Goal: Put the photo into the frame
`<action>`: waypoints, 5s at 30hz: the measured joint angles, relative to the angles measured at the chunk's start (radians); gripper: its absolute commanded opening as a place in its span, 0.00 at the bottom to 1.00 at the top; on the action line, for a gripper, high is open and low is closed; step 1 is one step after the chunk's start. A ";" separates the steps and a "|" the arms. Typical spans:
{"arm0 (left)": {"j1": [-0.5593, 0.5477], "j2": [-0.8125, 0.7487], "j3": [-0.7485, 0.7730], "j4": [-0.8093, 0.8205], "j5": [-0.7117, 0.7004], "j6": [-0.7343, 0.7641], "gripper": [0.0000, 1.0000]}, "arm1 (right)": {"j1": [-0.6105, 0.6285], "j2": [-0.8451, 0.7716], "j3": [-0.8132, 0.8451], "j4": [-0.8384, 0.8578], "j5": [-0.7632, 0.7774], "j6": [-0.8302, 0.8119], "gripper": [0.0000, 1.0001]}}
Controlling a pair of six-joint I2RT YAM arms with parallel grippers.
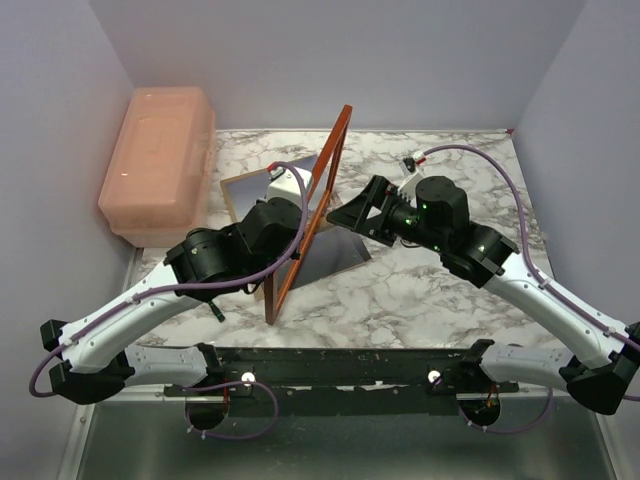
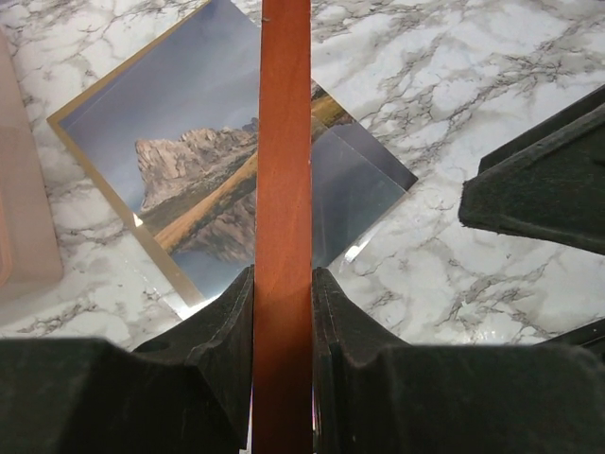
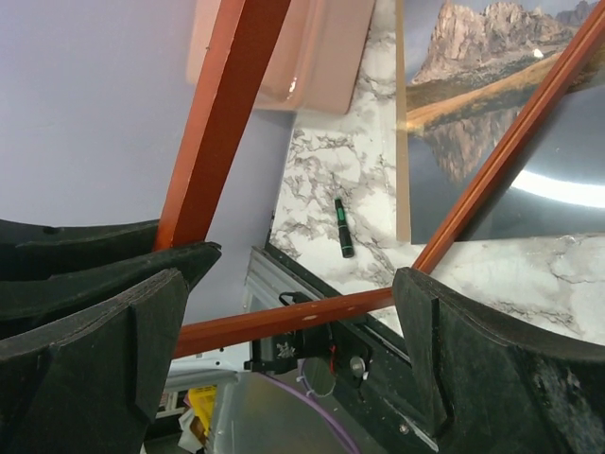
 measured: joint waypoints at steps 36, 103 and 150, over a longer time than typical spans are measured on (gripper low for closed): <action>-0.063 -0.006 0.034 0.115 0.182 0.044 0.90 | -0.005 0.231 0.266 -0.341 0.216 -0.079 0.23; 0.426 0.524 -0.476 0.604 1.025 -0.282 0.66 | -0.034 0.047 0.193 -0.581 0.576 -0.207 0.27; 0.571 0.374 -0.654 0.518 0.682 -0.112 0.47 | -0.221 0.223 -0.182 -0.309 0.546 -0.333 0.28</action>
